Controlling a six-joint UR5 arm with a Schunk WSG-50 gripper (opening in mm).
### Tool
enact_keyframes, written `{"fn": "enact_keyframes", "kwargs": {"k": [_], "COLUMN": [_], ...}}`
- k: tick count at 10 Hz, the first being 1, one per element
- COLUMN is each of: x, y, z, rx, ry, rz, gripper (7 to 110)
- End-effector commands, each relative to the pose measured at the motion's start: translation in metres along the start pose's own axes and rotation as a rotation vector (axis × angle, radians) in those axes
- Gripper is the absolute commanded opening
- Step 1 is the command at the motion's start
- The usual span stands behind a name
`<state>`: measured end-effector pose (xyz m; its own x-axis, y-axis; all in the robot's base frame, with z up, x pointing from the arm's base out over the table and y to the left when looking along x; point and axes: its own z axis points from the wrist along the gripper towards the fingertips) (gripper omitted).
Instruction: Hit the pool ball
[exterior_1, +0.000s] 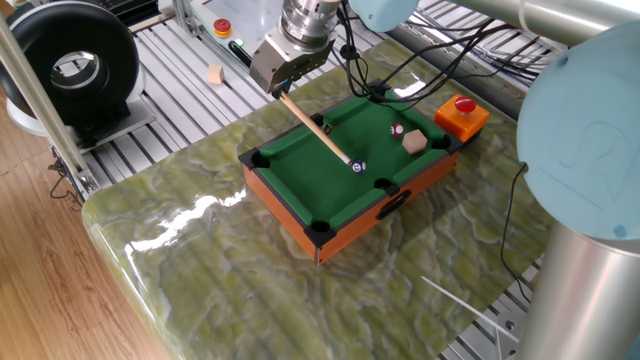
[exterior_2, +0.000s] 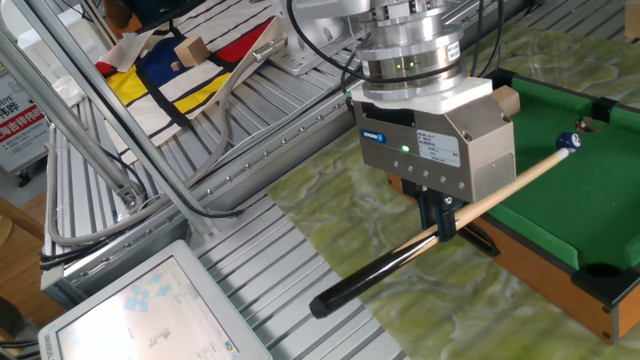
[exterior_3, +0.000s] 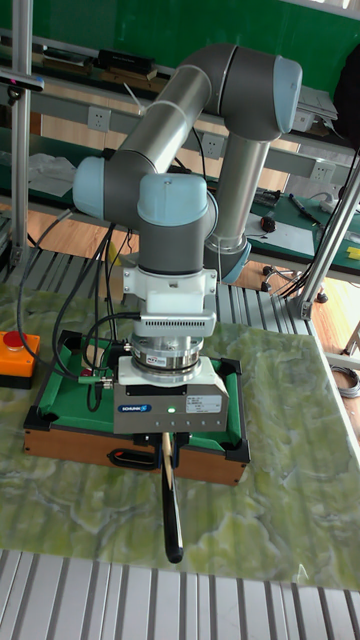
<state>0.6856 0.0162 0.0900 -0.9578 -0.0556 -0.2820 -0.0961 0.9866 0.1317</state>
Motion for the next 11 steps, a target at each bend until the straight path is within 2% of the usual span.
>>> {"fn": "enact_keyframes", "kwargs": {"k": [1,2,11], "x": [-0.0094,-0.0128,-0.0062], "y": [-0.0023,-0.0041,-0.0038], "z": [-0.0023,-0.0029,0.0021], "rx": [0.004,0.011,0.004], "ry": [-0.032,-0.044,-0.02], "rz": [-0.006,-0.018,0.001], "gripper": [7,7,7]}}
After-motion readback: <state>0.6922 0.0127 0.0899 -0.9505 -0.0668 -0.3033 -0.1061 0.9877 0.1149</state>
